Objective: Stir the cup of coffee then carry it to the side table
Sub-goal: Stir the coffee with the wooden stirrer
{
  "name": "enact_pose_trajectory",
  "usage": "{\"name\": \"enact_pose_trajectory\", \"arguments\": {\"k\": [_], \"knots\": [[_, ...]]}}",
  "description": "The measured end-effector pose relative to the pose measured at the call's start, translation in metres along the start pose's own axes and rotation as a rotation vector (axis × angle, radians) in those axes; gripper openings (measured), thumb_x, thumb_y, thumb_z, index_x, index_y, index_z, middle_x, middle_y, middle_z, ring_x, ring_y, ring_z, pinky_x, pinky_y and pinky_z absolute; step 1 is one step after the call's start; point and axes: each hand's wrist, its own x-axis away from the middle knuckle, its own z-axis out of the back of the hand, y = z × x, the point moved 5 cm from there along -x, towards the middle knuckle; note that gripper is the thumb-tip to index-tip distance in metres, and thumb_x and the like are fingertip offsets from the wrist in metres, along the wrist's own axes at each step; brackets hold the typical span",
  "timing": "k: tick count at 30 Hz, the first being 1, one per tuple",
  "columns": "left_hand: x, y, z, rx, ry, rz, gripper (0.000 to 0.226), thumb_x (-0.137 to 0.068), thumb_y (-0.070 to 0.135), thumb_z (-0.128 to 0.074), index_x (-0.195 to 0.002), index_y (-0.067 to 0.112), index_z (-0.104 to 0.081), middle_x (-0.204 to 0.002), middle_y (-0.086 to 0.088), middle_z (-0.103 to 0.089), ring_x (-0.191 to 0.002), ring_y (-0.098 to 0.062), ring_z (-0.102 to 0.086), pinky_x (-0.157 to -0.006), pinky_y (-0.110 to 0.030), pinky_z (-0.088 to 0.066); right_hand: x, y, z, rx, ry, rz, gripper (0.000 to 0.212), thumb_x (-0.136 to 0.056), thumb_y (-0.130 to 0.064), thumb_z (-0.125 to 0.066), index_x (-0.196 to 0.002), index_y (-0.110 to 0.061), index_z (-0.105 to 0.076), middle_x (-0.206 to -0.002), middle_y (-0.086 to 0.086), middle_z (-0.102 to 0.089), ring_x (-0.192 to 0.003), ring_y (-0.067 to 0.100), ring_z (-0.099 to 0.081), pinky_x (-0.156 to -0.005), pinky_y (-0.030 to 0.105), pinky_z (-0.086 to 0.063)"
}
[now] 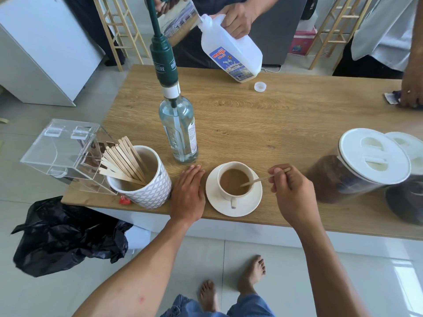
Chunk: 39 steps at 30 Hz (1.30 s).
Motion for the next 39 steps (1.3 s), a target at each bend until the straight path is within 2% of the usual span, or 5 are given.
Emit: {"name": "enact_pose_trajectory", "arguments": {"k": [5, 8, 15, 25, 39], "knots": [[0.001, -0.002, 0.000, 0.000, -0.001, 0.003, 0.048, -0.100, 0.027, -0.027, -0.134, 0.012, -0.057, -0.146, -0.002, -0.051, -0.138, -0.019, -0.040, -0.116, -0.041, -0.031, 0.005, -0.004, -0.008, 0.008, -0.069, 0.043, 0.021, -0.098, -0.015, -0.048, -0.088, -0.022, -0.065, -0.073, -0.011, -0.066, -0.059, 0.002, -0.059, -0.057, 0.010, -0.042], [0.001, -0.001, 0.000, -0.003, -0.002, 0.004, 0.049, -0.099, 0.027, -0.026, -0.135, 0.013, -0.057, -0.146, -0.001, -0.051, -0.139, -0.018, -0.040, -0.116, -0.041, -0.031, 0.002, -0.001, -0.002, -0.015, 0.009, 0.011, 0.023, -0.098, -0.015, -0.048, -0.085, -0.023, -0.065, -0.067, -0.014, -0.065, -0.061, 0.005, -0.059, -0.058, 0.014, -0.043], [0.001, -0.001, 0.000, -0.006, 0.001, 0.005, 0.049, -0.099, 0.027, -0.026, -0.134, 0.013, -0.057, -0.146, -0.001, -0.051, -0.138, -0.018, -0.041, -0.116, -0.040, -0.031, 0.003, -0.003, -0.004, -0.013, -0.041, 0.023, 0.023, -0.098, -0.014, -0.047, -0.084, -0.021, -0.065, -0.068, -0.006, -0.065, -0.060, 0.005, -0.060, -0.062, 0.020, -0.047], [0.001, -0.001, 0.000, -0.020, -0.007, 0.009, 0.050, -0.099, 0.028, -0.025, -0.136, 0.014, -0.056, -0.147, 0.000, -0.050, -0.139, -0.017, -0.040, -0.116, -0.040, -0.031, 0.001, -0.007, -0.005, -0.013, -0.018, 0.047, 0.022, -0.099, -0.014, -0.047, -0.087, -0.021, -0.063, -0.068, -0.007, -0.063, -0.065, 0.004, -0.059, -0.060, 0.007, -0.040], [0.002, -0.001, 0.000, -0.010, -0.013, 0.006, 0.050, -0.100, 0.028, -0.025, -0.136, 0.013, -0.055, -0.147, 0.000, -0.050, -0.138, -0.018, -0.041, -0.114, -0.043, -0.033, 0.003, -0.011, -0.008, 0.026, -0.106, 0.077, 0.023, -0.098, -0.013, -0.048, -0.085, -0.023, -0.064, -0.071, -0.009, -0.066, -0.062, 0.002, -0.062, -0.060, 0.014, -0.045]]}}
